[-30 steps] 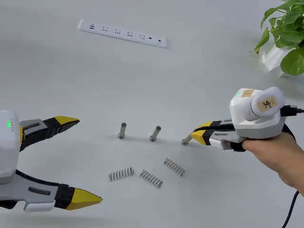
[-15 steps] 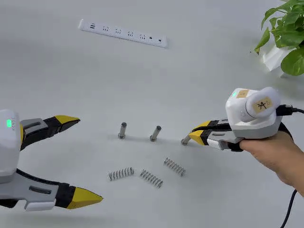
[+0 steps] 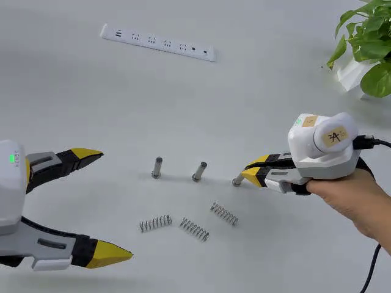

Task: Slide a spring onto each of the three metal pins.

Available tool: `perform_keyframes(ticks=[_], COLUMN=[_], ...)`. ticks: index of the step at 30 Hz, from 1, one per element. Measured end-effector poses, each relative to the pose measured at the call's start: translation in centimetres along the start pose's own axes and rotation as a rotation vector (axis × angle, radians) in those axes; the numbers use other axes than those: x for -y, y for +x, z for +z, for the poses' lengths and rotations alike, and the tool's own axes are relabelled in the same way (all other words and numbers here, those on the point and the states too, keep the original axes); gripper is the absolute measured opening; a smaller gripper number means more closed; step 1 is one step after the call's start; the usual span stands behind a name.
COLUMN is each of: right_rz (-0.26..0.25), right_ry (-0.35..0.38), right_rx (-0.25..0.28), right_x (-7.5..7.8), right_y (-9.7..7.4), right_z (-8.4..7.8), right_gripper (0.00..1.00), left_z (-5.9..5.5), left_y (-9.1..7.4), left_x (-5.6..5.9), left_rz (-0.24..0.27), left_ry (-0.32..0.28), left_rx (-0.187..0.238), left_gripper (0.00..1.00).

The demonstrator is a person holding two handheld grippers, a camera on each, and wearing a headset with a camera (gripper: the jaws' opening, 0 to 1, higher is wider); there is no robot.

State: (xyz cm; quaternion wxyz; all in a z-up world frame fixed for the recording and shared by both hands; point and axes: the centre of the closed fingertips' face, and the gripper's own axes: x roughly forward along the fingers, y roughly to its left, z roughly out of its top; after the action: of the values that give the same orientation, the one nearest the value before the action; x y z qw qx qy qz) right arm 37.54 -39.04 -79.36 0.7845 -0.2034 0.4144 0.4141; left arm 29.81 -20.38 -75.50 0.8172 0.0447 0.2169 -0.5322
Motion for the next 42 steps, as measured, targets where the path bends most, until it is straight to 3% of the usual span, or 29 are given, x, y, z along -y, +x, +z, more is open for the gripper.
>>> perform_keyframes(ticks=[13, 42], right_rz=[-0.002, -0.021], right_ry=[0.012, 0.05], right_rx=[0.022, 0.107], right_x=[0.0, -0.8], right_y=[-0.4, -3.8], right_z=[0.4, 0.0], right_gripper=[0.11, 0.37], left_z=[0.0, 0.7], left_y=[0.1, 0.1], left_x=[0.1, 0.7], left_rz=[-0.007, -0.018], left_ry=[0.004, 0.029], left_rx=[-0.003, -0.018], left_gripper=[0.99, 0.99])
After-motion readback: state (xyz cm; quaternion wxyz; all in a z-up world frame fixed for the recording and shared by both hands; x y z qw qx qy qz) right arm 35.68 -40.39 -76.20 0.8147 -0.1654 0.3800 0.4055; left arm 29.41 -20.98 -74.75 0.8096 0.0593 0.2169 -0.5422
